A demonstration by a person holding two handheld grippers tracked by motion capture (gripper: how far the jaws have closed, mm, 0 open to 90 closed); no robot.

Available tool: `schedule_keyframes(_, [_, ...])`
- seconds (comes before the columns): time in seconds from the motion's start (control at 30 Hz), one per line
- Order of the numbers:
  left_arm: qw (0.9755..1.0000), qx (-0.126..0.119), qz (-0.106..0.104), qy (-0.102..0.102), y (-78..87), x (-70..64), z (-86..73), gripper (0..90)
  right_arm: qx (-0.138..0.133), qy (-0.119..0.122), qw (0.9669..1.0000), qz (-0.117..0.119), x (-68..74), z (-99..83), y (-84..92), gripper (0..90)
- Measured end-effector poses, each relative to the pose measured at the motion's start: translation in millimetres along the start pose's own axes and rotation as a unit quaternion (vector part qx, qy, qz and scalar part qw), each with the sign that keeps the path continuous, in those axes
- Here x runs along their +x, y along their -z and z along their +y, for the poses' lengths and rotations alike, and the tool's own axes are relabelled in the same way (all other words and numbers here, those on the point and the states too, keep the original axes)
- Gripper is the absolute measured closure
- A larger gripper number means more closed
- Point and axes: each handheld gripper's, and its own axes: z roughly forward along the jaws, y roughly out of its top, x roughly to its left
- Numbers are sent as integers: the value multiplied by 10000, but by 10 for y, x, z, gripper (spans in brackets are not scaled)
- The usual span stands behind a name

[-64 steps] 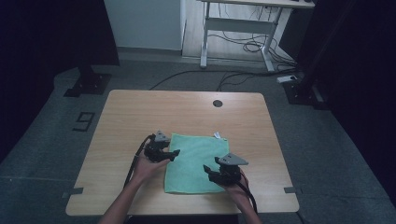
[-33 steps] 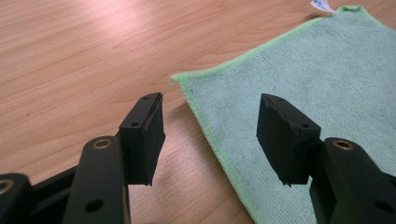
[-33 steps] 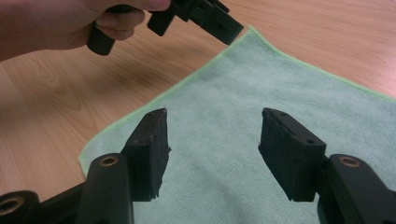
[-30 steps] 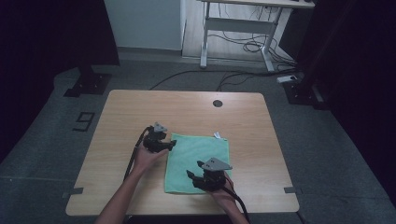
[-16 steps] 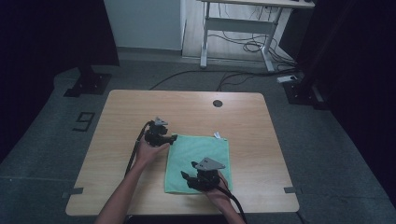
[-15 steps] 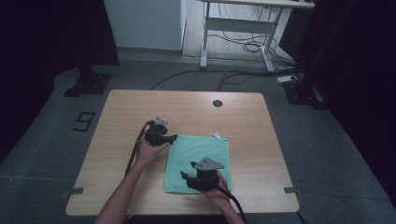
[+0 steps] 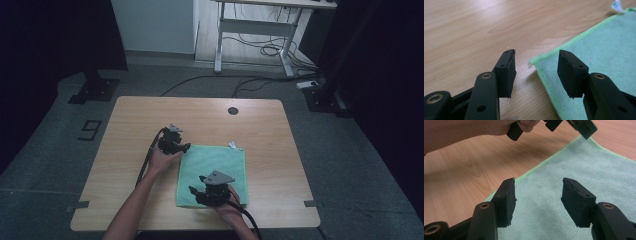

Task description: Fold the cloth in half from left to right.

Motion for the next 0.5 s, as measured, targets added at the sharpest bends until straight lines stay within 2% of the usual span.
schedule_keyframes(0.17, [9999, 84, -51, 117, -69, 32, -23, 567, 25, 14, 10000, 7, 5, -8, -8, 444])
schedule_keyframes(0.2, [9999, 84, -51, 117, -69, 32, -23, 592, 25, 15, 10000, 5, 6, -9, -8, 445])
schedule_keyframes(0.23, [9997, 92, -154, 148, -94, 30, -33, 629, 21, 15, 10000, -1, 7, -10, -5, 447])
schedule_keyframes(0.27, [9997, 92, -154, 148, -94, 30, -33, 649, 21, 15, 10000, -1, 7, -10, -5, 447])
schedule_keyframes(0.3, [9994, 106, -284, 140, -116, 26, -41, 688, 21, 10, 10000, -12, 7, -10, 0, 451])
schedule_keyframes(0.4, [9990, 150, -383, 151, -133, 18, -51, 802, 16, -1, 10000, -6, 13, -13, 0, 460])
schedule_keyframes(0.5, [9991, 103, -366, 170, -110, 18, -49, 848, 19, 11, 10000, 55, 39, -14, 0, 469])
